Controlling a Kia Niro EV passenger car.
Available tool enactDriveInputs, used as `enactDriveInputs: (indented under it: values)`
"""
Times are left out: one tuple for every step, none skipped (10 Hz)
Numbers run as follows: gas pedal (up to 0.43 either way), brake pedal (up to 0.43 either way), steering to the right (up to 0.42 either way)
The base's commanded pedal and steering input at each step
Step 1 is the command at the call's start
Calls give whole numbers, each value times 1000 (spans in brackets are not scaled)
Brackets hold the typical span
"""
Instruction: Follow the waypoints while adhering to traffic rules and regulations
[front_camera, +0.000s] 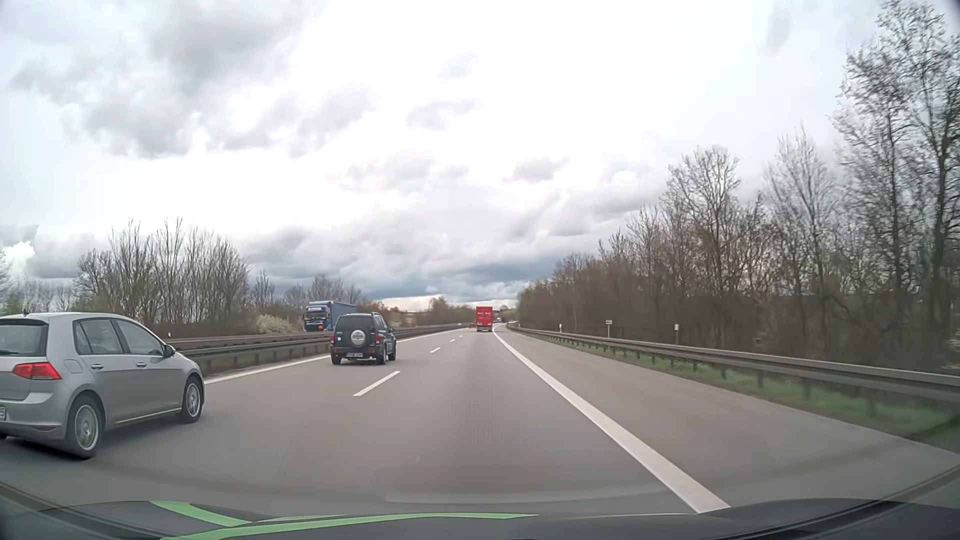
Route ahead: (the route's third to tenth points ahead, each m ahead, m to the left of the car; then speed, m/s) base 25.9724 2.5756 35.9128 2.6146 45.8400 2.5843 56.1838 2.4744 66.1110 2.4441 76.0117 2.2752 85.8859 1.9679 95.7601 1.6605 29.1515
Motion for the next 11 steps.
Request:
enactDriveInputs:
  values:
    - [409,0,0]
    - [409,0,0]
    - [409,0,0]
    - [409,0,0]
    - [409,0,0]
    - [409,0,0]
    - [409,0,0]
    - [409,0,0]
    - [409,0,0]
    - [409,0,0]
    - [409,0,0]
